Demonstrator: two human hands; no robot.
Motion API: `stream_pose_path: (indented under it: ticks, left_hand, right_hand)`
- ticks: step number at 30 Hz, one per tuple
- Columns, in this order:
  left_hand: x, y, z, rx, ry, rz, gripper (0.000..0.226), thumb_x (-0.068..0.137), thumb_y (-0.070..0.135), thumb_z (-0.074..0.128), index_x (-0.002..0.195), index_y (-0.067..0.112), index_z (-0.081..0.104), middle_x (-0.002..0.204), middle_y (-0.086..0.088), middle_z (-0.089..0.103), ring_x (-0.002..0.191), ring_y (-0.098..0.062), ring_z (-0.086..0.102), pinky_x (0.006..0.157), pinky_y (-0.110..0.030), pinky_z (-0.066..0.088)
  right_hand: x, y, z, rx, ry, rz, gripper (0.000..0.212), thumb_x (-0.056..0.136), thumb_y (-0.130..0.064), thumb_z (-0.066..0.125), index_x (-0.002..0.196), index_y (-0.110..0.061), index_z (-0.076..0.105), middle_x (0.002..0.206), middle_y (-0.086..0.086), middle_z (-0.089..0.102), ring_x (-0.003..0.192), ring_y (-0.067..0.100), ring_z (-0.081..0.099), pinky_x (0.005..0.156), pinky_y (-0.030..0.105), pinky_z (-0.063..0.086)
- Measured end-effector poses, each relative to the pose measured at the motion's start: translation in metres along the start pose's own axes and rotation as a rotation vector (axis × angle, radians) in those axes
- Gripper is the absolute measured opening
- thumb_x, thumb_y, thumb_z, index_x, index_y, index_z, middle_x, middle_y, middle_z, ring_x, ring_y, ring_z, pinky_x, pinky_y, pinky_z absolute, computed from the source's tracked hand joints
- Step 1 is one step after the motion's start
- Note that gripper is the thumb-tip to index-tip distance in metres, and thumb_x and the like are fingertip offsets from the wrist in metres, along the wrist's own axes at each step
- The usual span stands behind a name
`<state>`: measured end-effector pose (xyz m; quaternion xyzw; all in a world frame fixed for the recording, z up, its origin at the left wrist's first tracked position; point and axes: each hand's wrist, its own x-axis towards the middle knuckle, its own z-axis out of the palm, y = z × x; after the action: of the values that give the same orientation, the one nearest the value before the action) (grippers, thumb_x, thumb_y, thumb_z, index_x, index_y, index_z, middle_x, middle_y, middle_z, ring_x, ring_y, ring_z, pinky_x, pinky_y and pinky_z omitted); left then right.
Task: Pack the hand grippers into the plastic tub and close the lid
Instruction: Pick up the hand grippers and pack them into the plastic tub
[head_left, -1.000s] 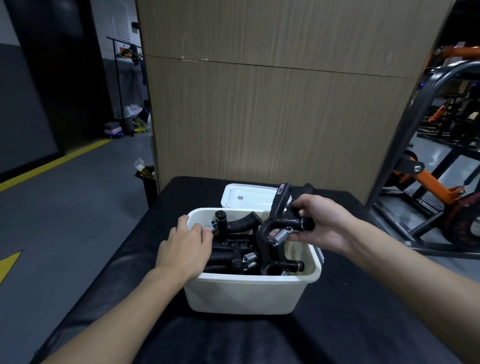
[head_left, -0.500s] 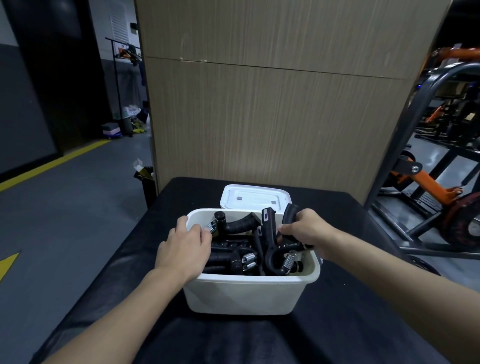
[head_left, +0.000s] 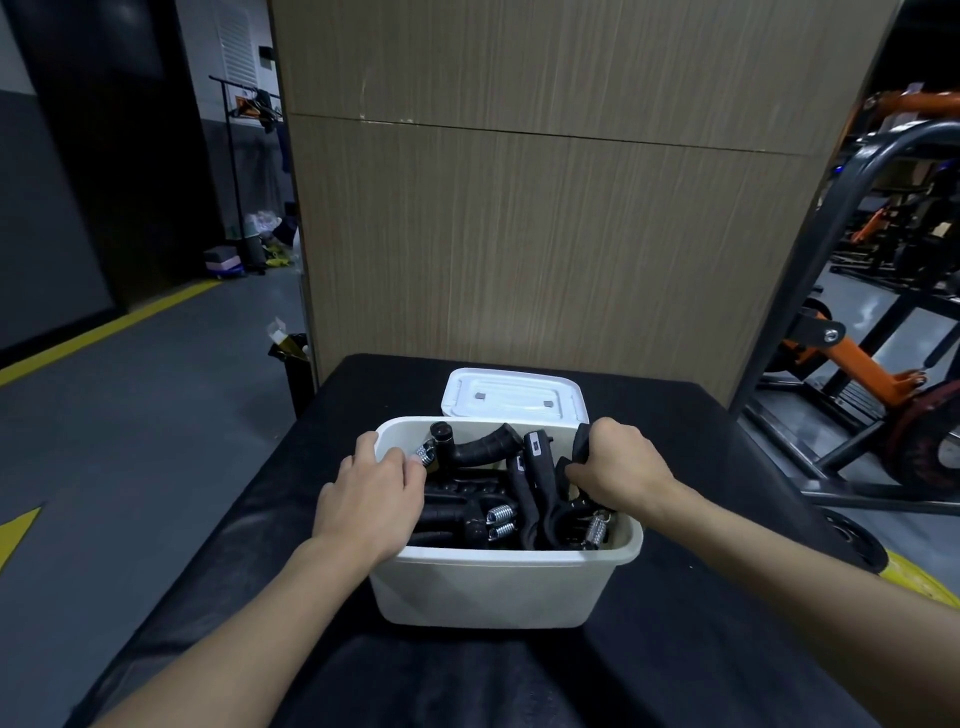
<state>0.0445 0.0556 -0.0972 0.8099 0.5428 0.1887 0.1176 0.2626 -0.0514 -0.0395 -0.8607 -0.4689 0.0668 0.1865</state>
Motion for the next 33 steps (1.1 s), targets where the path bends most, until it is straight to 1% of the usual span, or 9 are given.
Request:
stream_pose_path:
  ticks: [3, 9, 12, 16, 19, 23, 26, 29, 33]
  left_hand:
    - [0.000, 0.000, 0.001, 0.007, 0.002, 0.000, 0.037, 0.101, 0.037, 0.024, 0.094, 0.020, 0.056, 0.144, -0.002, 0.033, 0.105, -0.026, 0.047, 0.083, -0.043, 0.041]
    - [0.001, -0.002, 0.001, 0.010, -0.011, -0.003, 0.038, 0.101, 0.037, 0.023, 0.095, 0.019, 0.056, 0.142, -0.001, 0.034, 0.104, -0.026, 0.046, 0.083, -0.043, 0.040]
    - [-0.001, 0.001, -0.001, 0.099, -0.023, 0.010, 0.037, 0.101, 0.038, 0.023, 0.102, 0.022, 0.056, 0.139, -0.002, 0.037, 0.108, -0.024, 0.047, 0.091, -0.047, 0.037]
    - [0.012, 0.016, -0.010, 0.318, 0.132, 0.300, 0.033, 0.096, 0.035, 0.039, 0.124, 0.027, 0.053, 0.138, 0.004, 0.047, 0.128, -0.020, 0.041, 0.107, -0.054, 0.024]
    - [0.034, 0.048, -0.013, 0.141, 0.002, 0.499, 0.032, 0.094, 0.027, 0.048, 0.125, 0.026, 0.054, 0.130, 0.007, 0.056, 0.123, -0.018, 0.048, 0.106, -0.045, 0.030]
    - [0.054, 0.079, 0.009, 0.155, -0.139, 0.649, 0.040, 0.090, 0.023, 0.056, 0.130, 0.030, 0.053, 0.130, 0.007, 0.057, 0.122, -0.018, 0.050, 0.102, -0.041, 0.031]
    - [0.061, 0.082, 0.018, 0.174, -0.180, 0.640, 0.035, 0.089, 0.019, 0.056, 0.121, 0.033, 0.058, 0.122, 0.009, 0.061, 0.115, -0.018, 0.055, 0.097, -0.043, 0.031]
    - [0.064, 0.077, 0.020, 0.150, -0.093, 0.633, 0.020, 0.091, 0.015, 0.051, 0.104, 0.025, 0.062, 0.110, 0.007, 0.065, 0.104, -0.021, 0.060, 0.094, -0.041, 0.035]
    - [0.063, 0.073, 0.021, 0.135, -0.066, 0.640, 0.018, 0.090, 0.015, 0.050, 0.100, 0.019, 0.065, 0.102, 0.003, 0.068, 0.096, -0.027, 0.062, 0.087, -0.041, 0.045]
  right_hand:
    - [0.000, 0.000, 0.000, 0.030, -0.031, 0.015, 0.013, 0.074, -0.015, 0.062, 0.069, -0.008, 0.052, 0.078, 0.014, 0.068, 0.064, 0.025, 0.056, 0.054, 0.033, 0.045]
    - [-0.004, -0.004, 0.001, -0.012, 0.009, 0.018, 0.022, 0.077, -0.024, 0.061, 0.066, -0.010, 0.047, 0.066, 0.004, 0.057, 0.060, 0.024, 0.050, 0.053, 0.029, 0.040]
    - [-0.001, -0.006, 0.003, -0.027, 0.005, 0.030, 0.019, 0.075, -0.023, 0.059, 0.067, -0.011, 0.047, 0.065, 0.003, 0.055, 0.058, 0.023, 0.048, 0.051, 0.027, 0.039]
    - [0.002, -0.006, 0.007, -0.006, 0.013, 0.059, 0.018, 0.075, -0.022, 0.060, 0.066, -0.012, 0.049, 0.062, 0.001, 0.054, 0.056, 0.021, 0.048, 0.050, 0.026, 0.037]
    - [0.004, -0.005, 0.012, 0.007, 0.021, 0.076, 0.020, 0.076, -0.021, 0.060, 0.064, -0.012, 0.047, 0.062, 0.001, 0.054, 0.056, 0.022, 0.049, 0.049, 0.026, 0.036]
    - [0.004, -0.004, 0.021, 0.030, 0.023, 0.082, 0.016, 0.077, -0.023, 0.056, 0.066, -0.013, 0.049, 0.069, 0.001, 0.059, 0.065, 0.025, 0.057, 0.059, 0.029, 0.041]
    - [0.002, -0.003, 0.027, -0.018, 0.060, 0.049, 0.013, 0.079, -0.022, 0.051, 0.068, -0.015, 0.049, 0.070, 0.000, 0.061, 0.070, 0.024, 0.059, 0.078, 0.036, 0.037]
    - [0.000, -0.003, 0.028, -0.062, 0.080, 0.016, 0.015, 0.081, -0.019, 0.046, 0.067, -0.015, 0.045, 0.070, 0.000, 0.060, 0.067, 0.024, 0.054, 0.080, 0.039, 0.029]
    - [-0.006, 0.000, 0.033, -0.217, 0.083, -0.054, 0.023, 0.087, -0.016, 0.044, 0.064, -0.017, 0.040, 0.068, -0.001, 0.052, 0.069, 0.027, 0.051, 0.079, 0.039, 0.026]
